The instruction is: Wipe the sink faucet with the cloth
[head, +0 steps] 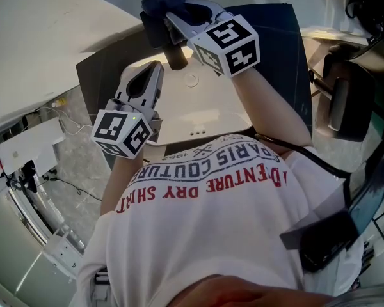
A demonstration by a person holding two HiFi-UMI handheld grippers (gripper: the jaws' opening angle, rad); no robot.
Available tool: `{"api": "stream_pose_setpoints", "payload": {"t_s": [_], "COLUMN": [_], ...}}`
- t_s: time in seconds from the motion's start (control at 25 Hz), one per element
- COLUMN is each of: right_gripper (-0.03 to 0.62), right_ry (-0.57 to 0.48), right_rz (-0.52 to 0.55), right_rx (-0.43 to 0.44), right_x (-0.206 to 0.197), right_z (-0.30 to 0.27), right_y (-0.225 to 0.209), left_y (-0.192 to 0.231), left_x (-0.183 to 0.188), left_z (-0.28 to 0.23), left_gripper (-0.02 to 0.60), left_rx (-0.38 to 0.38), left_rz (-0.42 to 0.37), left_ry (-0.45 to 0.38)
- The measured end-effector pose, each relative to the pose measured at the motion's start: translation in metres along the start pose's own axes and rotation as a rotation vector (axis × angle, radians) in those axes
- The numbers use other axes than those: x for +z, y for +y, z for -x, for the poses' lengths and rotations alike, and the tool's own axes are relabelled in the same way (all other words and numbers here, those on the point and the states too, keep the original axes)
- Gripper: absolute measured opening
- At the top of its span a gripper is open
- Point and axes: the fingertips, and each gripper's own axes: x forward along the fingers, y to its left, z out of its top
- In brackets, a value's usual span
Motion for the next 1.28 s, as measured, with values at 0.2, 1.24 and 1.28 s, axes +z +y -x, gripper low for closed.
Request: {"api": "stream_pose_setpoints", "payload": {"t_s": [0.2, 1.24, 1.28], "right_gripper": [0.074, 0.071, 0.071], "right_ry": [0.019, 0.406, 0.401], "right_rz": [0.011, 0.096, 0.086], "right_rx": [0.004, -0.039, -0.036], "right_x": [-0.012, -0.139, -0.139], "right_z": [-0.008, -0.045, -0.045], "right_y": [-0.004, -0.034, -0.034], "left_y": [0.007, 0.015, 0.014], "left_x": [-0.004, -0.016, -0.016], "left_z": [-0.005, -0.014, -0.013], "left_gripper": [0.001, 0.001, 0.002], "left_rx": [-0.006, -0.022, -0.019], "left_rz": [0.006, -0.014, -0.015], "left_ry": [0.004, 0.014, 0.012]}}
